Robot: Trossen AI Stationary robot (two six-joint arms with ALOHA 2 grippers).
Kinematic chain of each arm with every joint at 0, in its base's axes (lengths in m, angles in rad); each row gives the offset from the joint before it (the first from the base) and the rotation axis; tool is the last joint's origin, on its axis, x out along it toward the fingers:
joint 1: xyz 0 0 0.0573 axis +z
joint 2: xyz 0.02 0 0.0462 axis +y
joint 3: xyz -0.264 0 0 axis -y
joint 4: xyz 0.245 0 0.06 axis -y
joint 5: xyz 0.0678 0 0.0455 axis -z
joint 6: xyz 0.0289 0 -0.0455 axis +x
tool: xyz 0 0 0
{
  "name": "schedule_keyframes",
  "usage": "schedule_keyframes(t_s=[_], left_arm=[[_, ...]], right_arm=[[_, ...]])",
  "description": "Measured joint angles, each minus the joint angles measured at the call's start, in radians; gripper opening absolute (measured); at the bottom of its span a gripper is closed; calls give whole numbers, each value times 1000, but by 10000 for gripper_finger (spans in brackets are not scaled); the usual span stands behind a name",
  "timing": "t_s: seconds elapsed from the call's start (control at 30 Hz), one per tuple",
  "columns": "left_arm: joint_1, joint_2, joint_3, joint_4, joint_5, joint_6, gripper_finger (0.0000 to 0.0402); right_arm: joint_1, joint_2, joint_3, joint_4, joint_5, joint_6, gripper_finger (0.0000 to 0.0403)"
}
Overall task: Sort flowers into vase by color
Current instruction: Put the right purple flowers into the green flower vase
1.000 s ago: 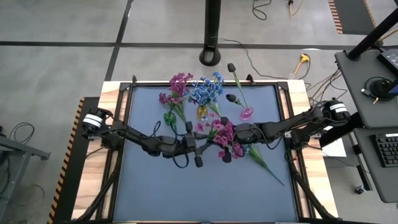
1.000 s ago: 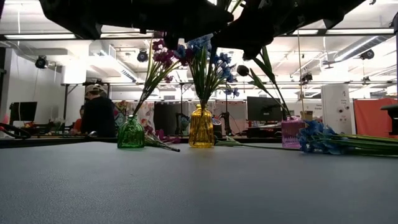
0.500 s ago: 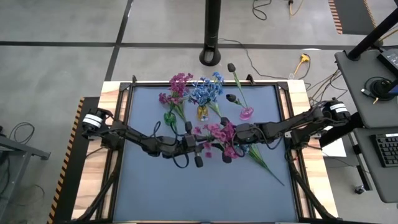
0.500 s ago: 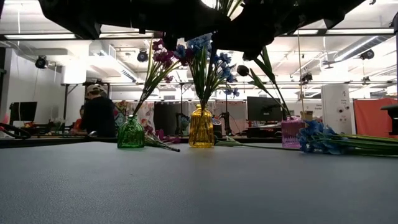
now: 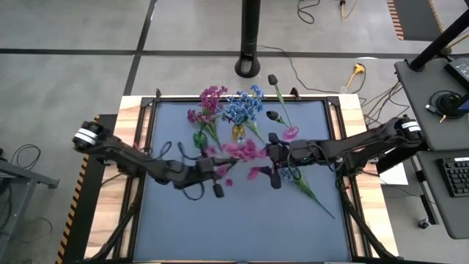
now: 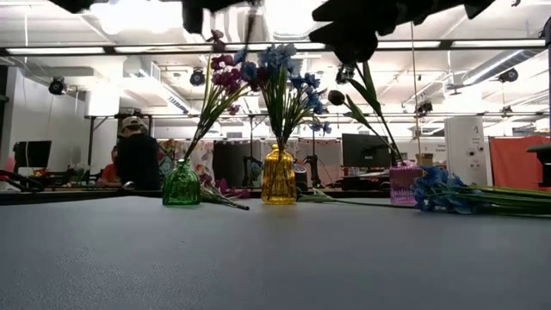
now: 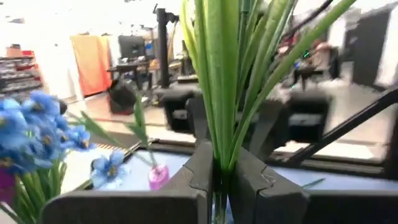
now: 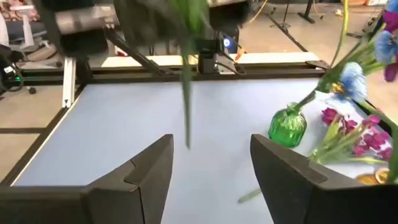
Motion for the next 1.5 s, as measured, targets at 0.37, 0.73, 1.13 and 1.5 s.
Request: schedule_keyframes(t_s=[0.37,0.73,1.13,1.5], left_arm=[[-138,-301,-222,20,-242,33,11],[-129,-477,-421,110,-239,58,11],[-129,-535,-475,112,-241,49,11],[-129,-534,-475,107,-241,48,11]], right_arm=[[-1,-54,0,-65,3,-19,210],[-2,-44,0,-65,4,-52,210],[-2,-31,0,-68,4,-99,210],[-2,-24,0,-65,4,-98,210]])
